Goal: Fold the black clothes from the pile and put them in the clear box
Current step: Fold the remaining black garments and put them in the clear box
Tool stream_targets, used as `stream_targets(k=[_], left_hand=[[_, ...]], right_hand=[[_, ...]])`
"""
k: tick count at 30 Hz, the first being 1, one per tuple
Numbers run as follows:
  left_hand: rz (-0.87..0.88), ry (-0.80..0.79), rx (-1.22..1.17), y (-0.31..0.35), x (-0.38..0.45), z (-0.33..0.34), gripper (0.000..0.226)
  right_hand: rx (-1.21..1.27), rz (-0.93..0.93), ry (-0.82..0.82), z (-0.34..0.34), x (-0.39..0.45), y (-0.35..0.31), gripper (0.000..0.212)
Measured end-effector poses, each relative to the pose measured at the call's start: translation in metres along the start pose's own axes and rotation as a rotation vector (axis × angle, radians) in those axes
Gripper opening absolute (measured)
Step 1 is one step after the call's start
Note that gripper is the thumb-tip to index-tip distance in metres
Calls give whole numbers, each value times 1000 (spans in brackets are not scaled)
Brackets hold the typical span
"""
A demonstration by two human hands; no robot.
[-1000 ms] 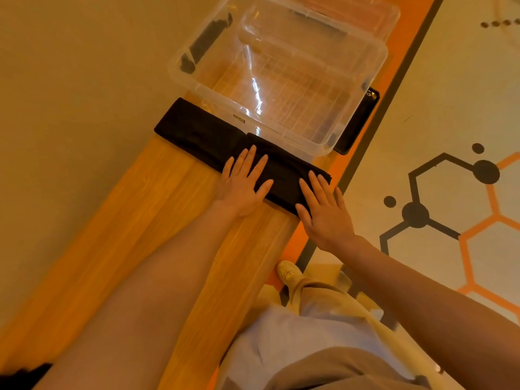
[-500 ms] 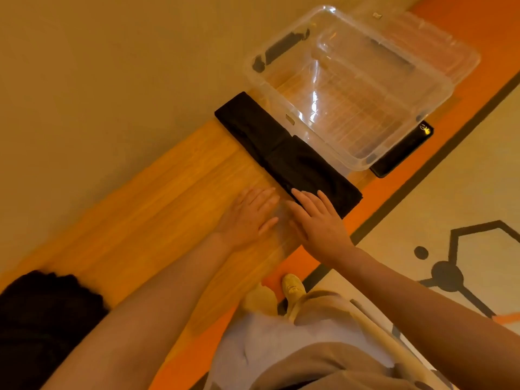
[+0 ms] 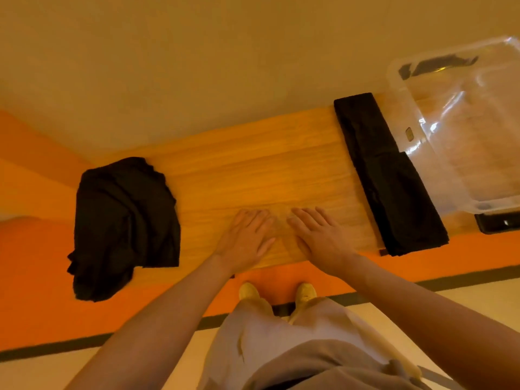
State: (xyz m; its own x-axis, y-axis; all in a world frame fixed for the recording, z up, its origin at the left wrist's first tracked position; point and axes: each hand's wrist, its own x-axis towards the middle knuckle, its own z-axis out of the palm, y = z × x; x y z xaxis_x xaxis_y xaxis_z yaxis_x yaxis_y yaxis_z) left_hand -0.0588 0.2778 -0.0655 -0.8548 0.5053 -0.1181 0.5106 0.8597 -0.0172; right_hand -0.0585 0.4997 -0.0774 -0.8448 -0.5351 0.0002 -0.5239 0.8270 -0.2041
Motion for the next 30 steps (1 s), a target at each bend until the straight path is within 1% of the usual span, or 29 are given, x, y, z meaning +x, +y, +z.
stream_targets(k=[7, 10, 14, 17, 21, 23, 27, 29, 30], left_hand=[[-148, 141, -14, -27, -56, 9, 51], [-194, 144, -7, -45, -78, 12, 51], [-308, 113, -33, -71, -112, 18, 50], [-392, 99, -54, -91, -146, 26, 49], [-539, 54, 6, -117, -190, 36, 53], [-595, 57, 26, -127, -206, 41, 48], [-609, 73, 38, -139, -220, 41, 50], [-605, 73, 49, -144, -220, 40, 50], [-600, 75, 62, -147, -219, 40, 50]], right_hand=[[-52, -185, -9, 6, 38, -44, 47], [-40, -249, -37, 10, 56, -71, 47], [-36, -330, -67, 17, 81, -112, 46], [-55, -357, -84, 23, 94, -144, 47], [-75, -407, -108, 33, 109, -182, 47], [-84, -421, -102, 40, 117, -199, 45], [-73, -398, -97, 56, 126, -232, 46], [-53, -376, -78, 61, 127, -245, 41], [-39, -364, -51, 64, 129, -249, 34]])
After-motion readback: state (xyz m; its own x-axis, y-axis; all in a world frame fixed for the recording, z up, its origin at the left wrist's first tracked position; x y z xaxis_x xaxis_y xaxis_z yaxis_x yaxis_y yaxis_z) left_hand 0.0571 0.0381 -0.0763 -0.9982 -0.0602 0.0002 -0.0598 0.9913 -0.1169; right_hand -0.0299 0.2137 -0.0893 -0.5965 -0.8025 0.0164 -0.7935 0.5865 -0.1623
